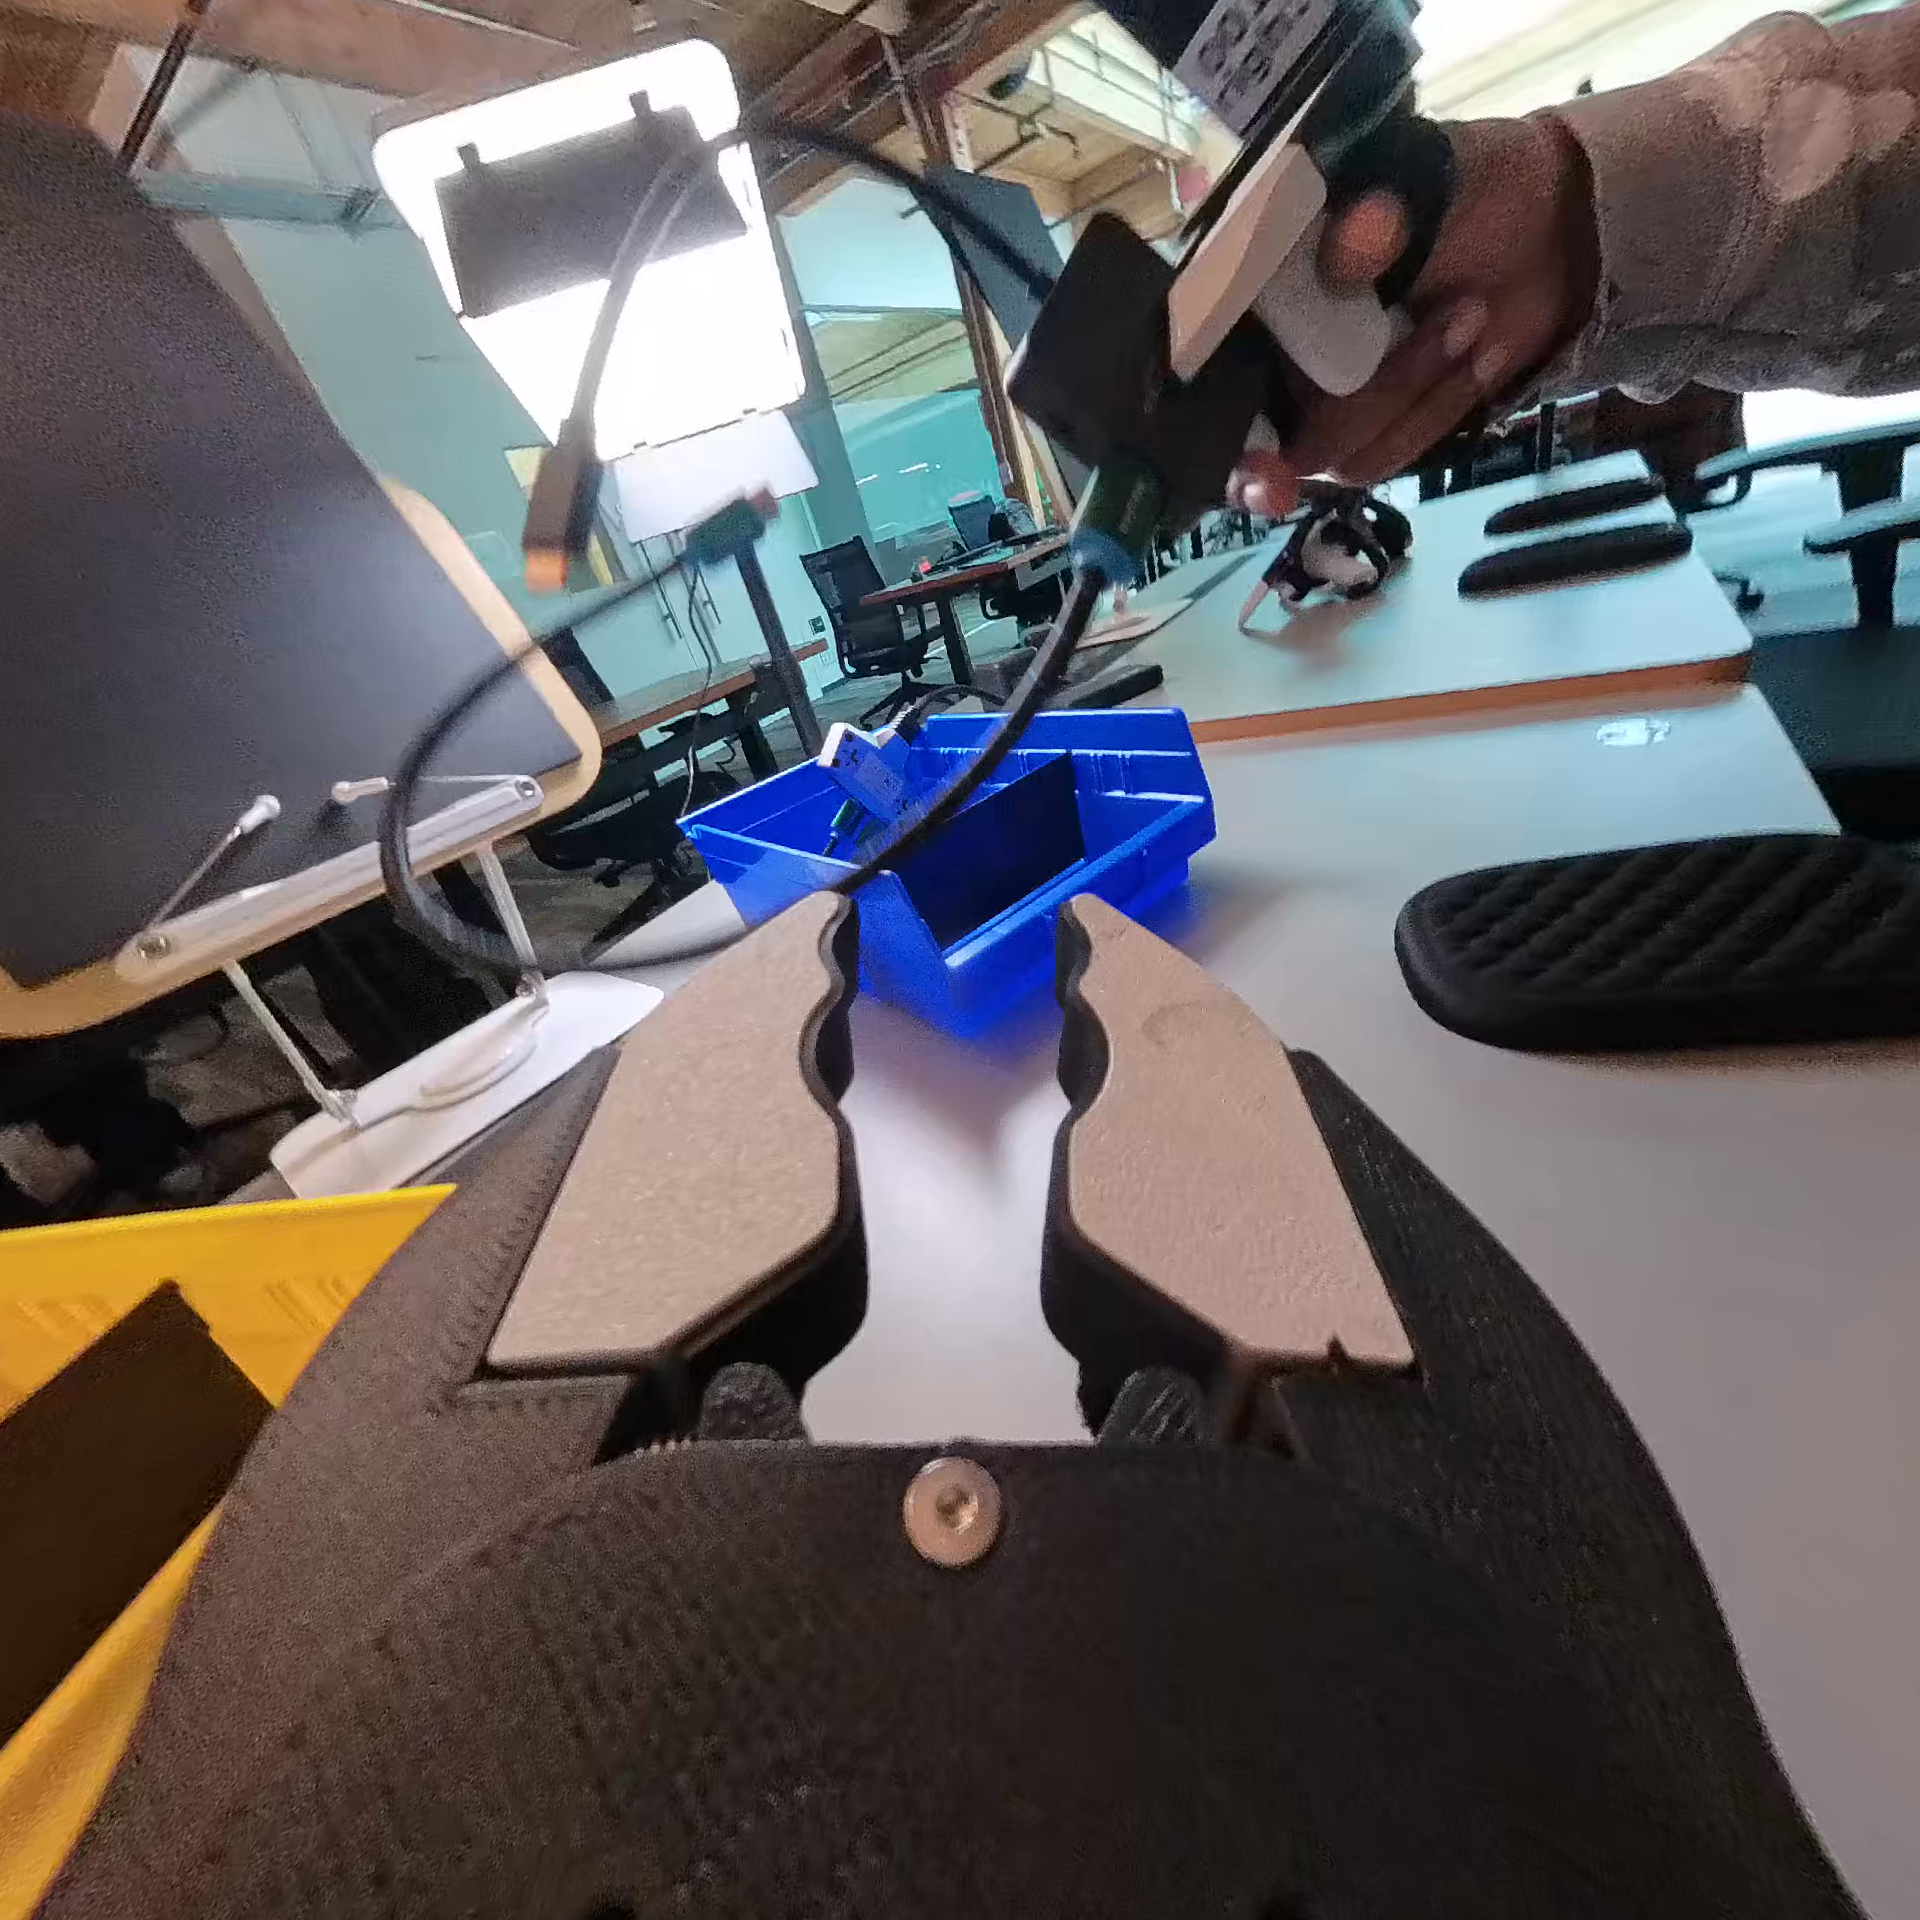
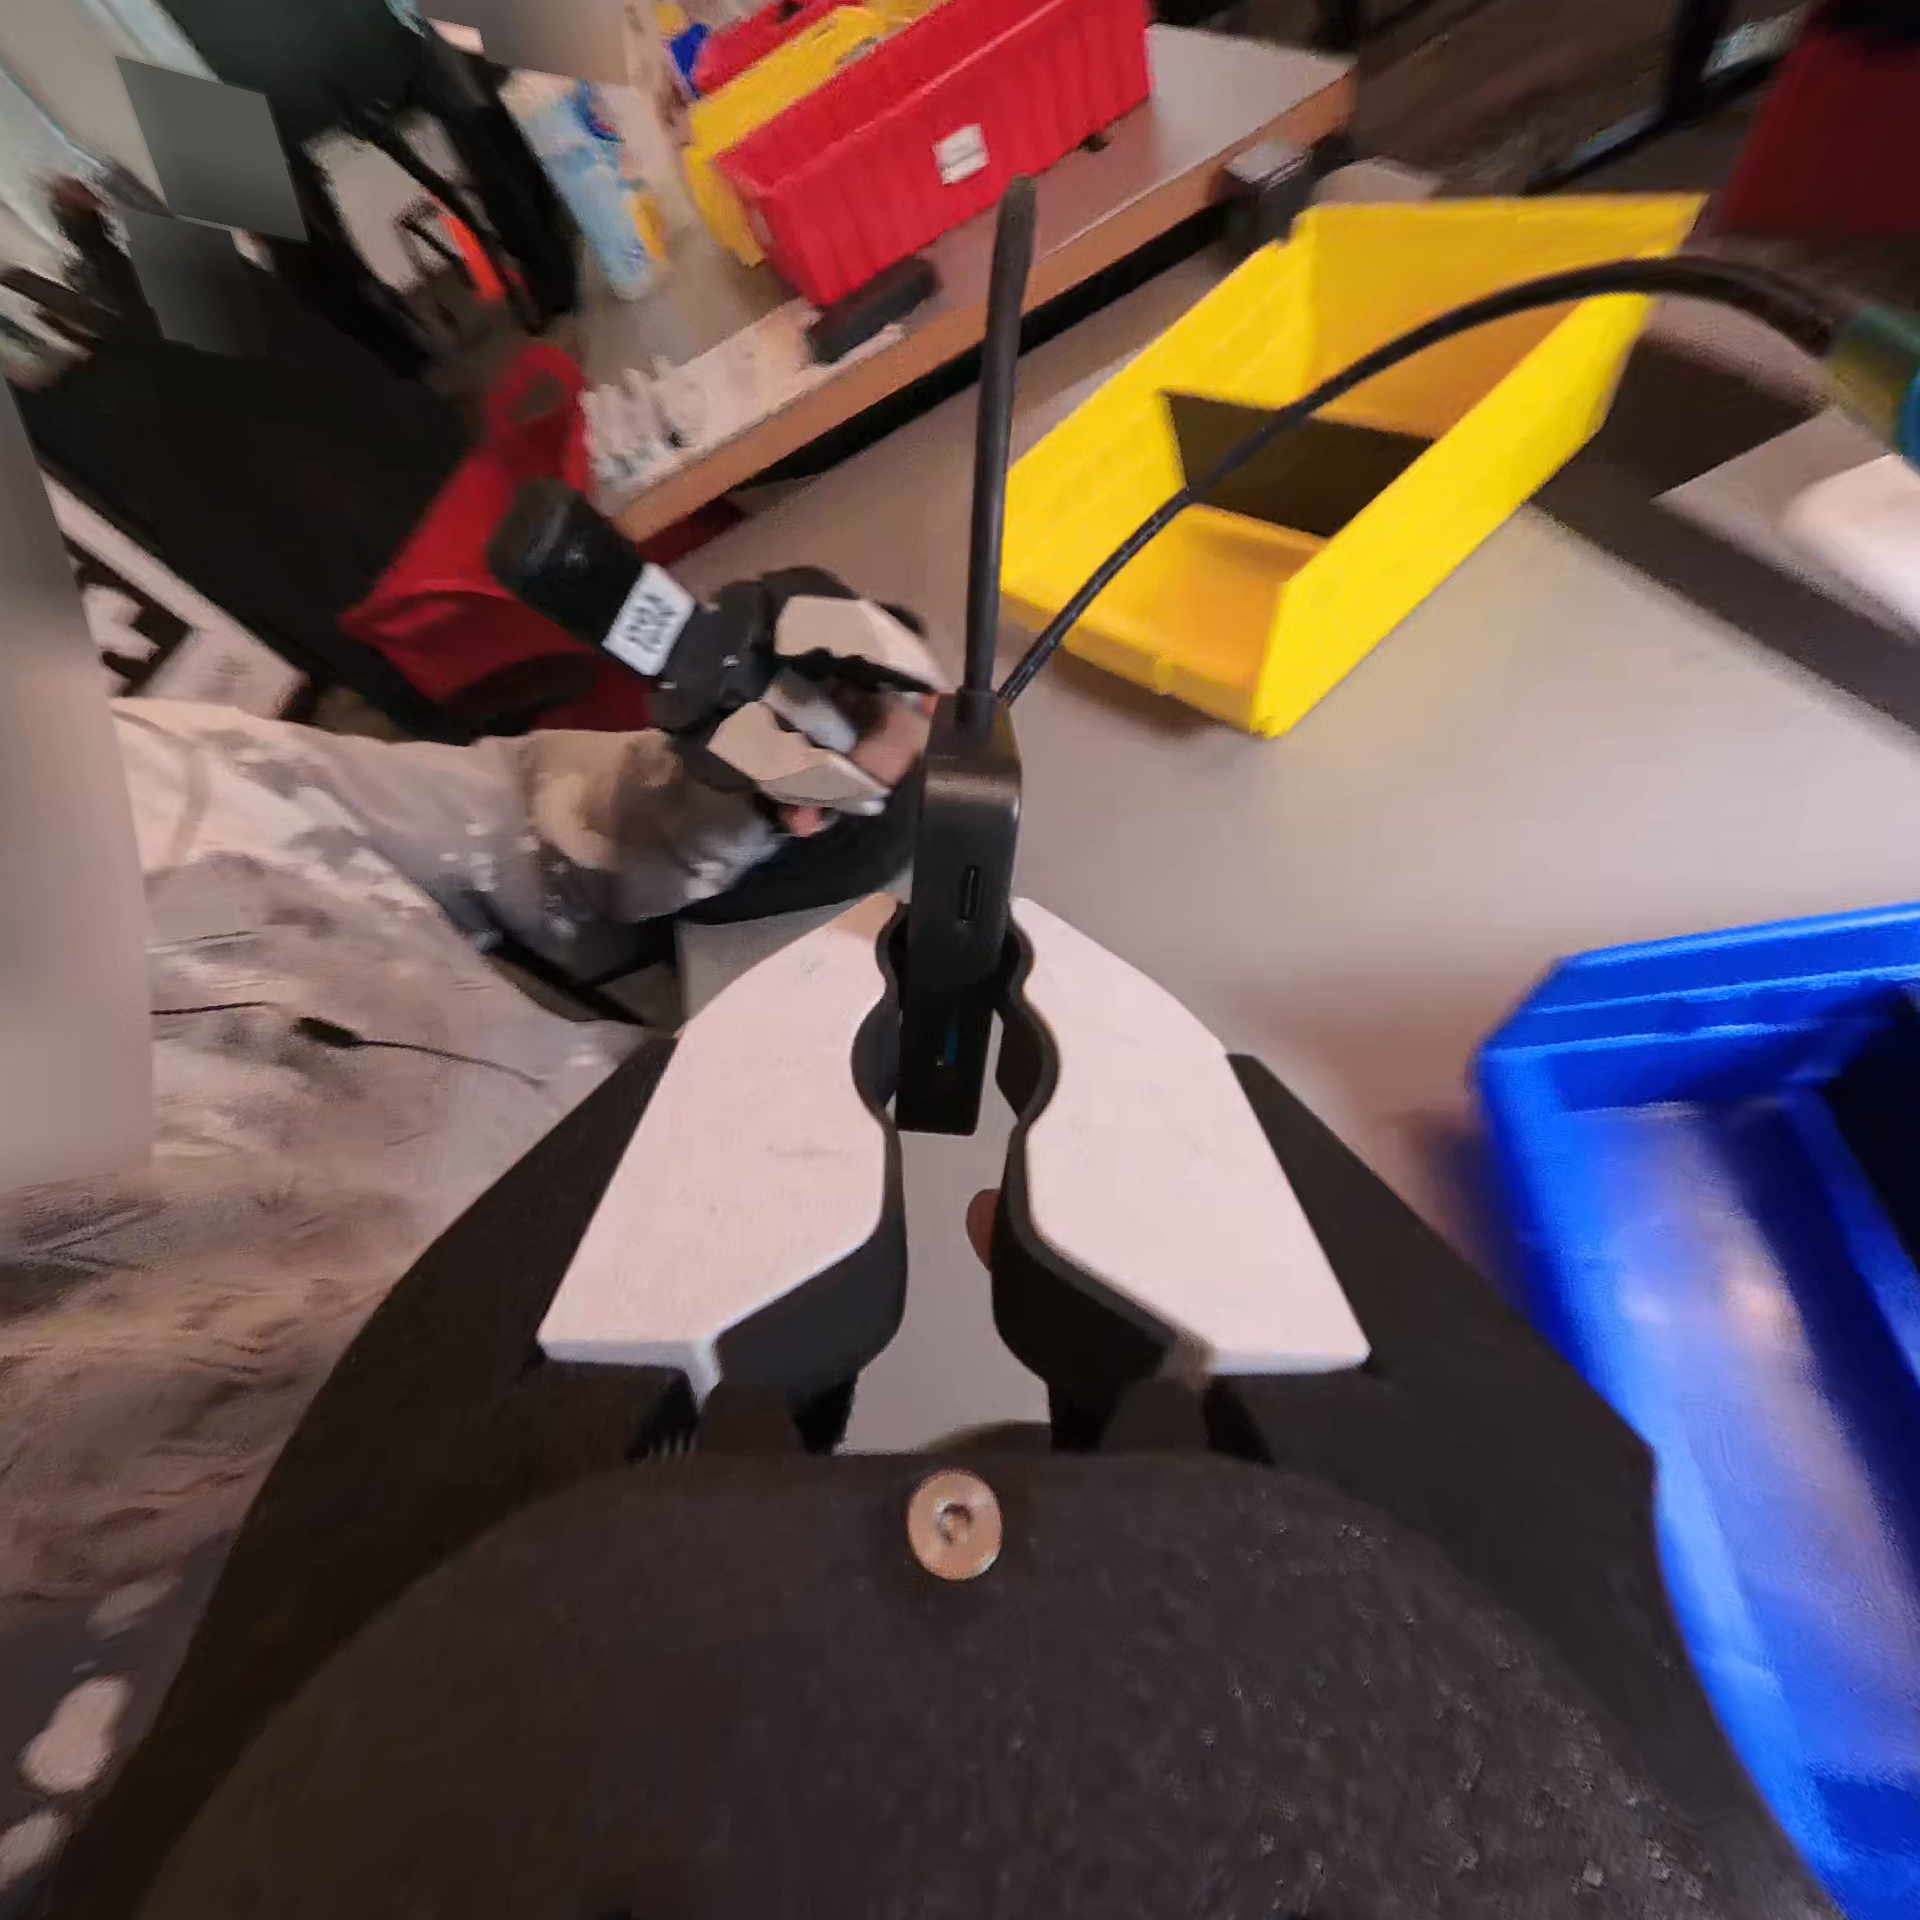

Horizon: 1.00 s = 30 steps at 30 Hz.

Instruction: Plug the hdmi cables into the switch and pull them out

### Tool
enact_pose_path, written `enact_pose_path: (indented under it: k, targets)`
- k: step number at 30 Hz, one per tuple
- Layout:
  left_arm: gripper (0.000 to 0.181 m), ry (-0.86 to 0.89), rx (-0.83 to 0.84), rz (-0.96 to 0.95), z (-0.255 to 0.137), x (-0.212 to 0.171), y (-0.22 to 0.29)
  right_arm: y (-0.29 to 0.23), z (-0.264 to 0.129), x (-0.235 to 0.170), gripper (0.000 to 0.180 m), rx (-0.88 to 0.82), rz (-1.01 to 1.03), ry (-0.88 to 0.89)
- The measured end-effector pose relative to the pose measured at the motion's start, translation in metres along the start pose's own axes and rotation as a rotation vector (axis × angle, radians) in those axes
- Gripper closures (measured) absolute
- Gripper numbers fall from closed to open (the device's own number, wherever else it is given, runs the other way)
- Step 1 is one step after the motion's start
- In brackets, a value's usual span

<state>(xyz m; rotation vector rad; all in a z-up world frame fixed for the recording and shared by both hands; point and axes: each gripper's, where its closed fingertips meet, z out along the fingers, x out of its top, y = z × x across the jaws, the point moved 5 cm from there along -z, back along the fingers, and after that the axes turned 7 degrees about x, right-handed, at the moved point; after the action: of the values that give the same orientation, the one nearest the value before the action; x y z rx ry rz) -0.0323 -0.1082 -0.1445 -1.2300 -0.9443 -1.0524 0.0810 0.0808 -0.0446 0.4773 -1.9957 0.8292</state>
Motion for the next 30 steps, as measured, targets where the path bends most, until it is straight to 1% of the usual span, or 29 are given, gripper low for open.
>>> enact_pose_path:
  k: [3, 7, 10, 13, 17, 20, 22, 26, 30]
  targets:
    - [0.145, -0.03, -0.001, -0.099, 0.001, -0.005, -0.01, 0.013, -0.031, 0.035, 0.166, -0.177, -0.104, -0.029]
    - [0.143, -0.055, -0.014, -0.173, 0.003, -0.011, -0.015, 0.042, -0.07, 0.066, 0.166, -0.391, -0.156, -0.102]
    - [0.143, -0.072, -0.005, -0.187, 0.004, -0.015, -0.017, 0.076, -0.093, 0.068, 0.166, -0.565, -0.169, -0.229]
    - [0.144, -0.136, 0.015, -0.225, 0.006, -0.022, -0.023, 0.114, -0.106, 0.053, 0.166, -0.682, -0.204, -0.385]
    - [0.144, -0.172, 0.047, -0.266, 0.006, -0.03, -0.035, 0.163, -0.109, 0.016, 0.166, -0.703, -0.18, -0.562]
    - [0.144, -0.185, 0.068, -0.273, 0.006, -0.035, -0.041, 0.192, -0.11, -0.004, 0.166, -0.658, -0.12, -0.608]
    - [0.144, -0.197, 0.072, -0.275, 0.006, -0.038, -0.042, 0.208, -0.11, -0.007, 0.165, -0.622, -0.069, -0.604]
    - [0.144, -0.219, 0.074, -0.268, 0.008, -0.042, -0.043, 0.245, -0.117, -0.009, 0.165, -0.658, 0.017, -0.644]
    - [0.144, -0.238, 0.084, -0.254, 0.008, -0.047, -0.046, 0.278, -0.117, -0.006, 0.164, -0.695, 0.078, -0.636]
